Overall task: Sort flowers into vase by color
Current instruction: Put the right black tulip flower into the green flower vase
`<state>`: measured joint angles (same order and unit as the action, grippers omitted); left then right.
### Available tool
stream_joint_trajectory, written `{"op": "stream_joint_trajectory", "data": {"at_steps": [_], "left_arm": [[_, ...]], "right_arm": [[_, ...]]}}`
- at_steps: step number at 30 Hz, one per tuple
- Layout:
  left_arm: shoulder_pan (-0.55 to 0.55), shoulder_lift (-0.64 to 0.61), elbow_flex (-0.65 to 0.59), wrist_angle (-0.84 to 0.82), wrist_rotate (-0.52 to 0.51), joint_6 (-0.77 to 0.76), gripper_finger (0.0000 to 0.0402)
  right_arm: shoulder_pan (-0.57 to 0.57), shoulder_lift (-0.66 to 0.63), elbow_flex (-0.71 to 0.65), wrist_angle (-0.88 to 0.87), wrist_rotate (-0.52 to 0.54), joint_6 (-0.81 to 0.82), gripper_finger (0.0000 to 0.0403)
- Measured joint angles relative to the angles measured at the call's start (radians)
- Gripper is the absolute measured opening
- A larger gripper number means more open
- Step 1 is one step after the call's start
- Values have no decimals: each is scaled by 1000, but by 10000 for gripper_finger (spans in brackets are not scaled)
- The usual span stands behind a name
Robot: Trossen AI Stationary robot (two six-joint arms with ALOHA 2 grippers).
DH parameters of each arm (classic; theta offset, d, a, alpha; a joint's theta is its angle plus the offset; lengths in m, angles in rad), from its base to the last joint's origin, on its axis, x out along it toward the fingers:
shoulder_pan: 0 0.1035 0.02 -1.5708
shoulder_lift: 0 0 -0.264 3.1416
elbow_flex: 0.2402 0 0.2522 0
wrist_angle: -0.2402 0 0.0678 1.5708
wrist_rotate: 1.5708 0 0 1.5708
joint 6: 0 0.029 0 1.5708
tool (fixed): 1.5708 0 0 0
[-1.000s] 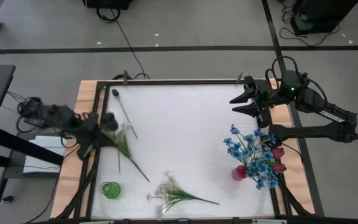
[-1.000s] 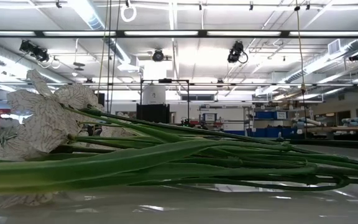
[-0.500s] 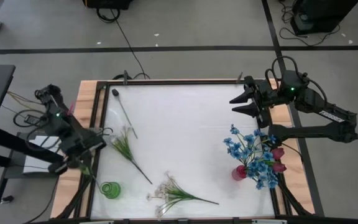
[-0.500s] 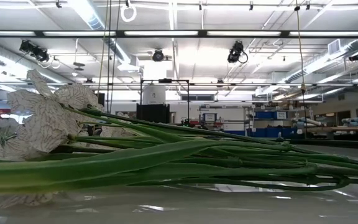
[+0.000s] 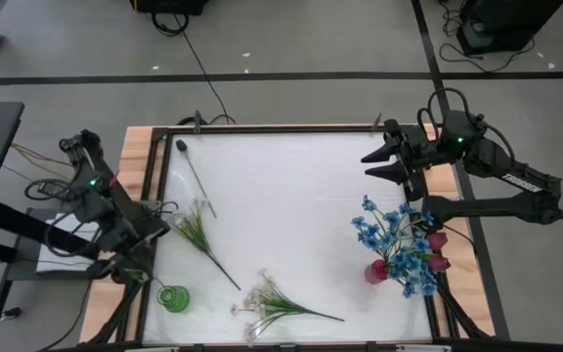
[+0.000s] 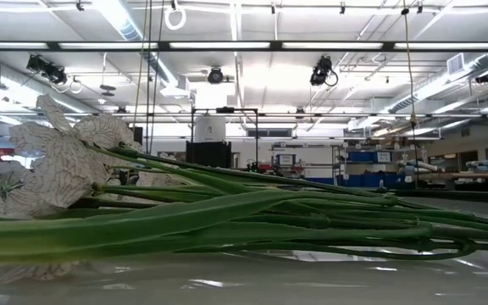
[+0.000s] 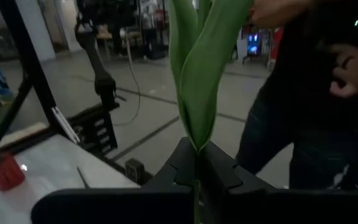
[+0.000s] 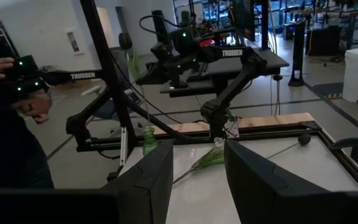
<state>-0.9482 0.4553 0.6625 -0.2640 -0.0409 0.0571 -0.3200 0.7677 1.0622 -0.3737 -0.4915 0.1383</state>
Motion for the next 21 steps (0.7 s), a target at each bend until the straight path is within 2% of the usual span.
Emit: {"op": "stream_joint_trajectory", "data": {"at_steps": [5, 12, 17, 21], "left_arm": [[0, -1, -93, 125, -14, 8, 11], [0, -21, -251, 273, -46, -81, 22], [0, -41, -347, 352, -129, -95, 62], [0, -45, -377, 396, -205, -91, 105]], "right_arm": [[0, 0, 0, 0, 0, 0, 151], [0, 0, 0, 2, 0, 0, 151], [0, 0, 0, 3, 0, 0, 151], [0, 0, 0, 3, 0, 0, 151]]}}
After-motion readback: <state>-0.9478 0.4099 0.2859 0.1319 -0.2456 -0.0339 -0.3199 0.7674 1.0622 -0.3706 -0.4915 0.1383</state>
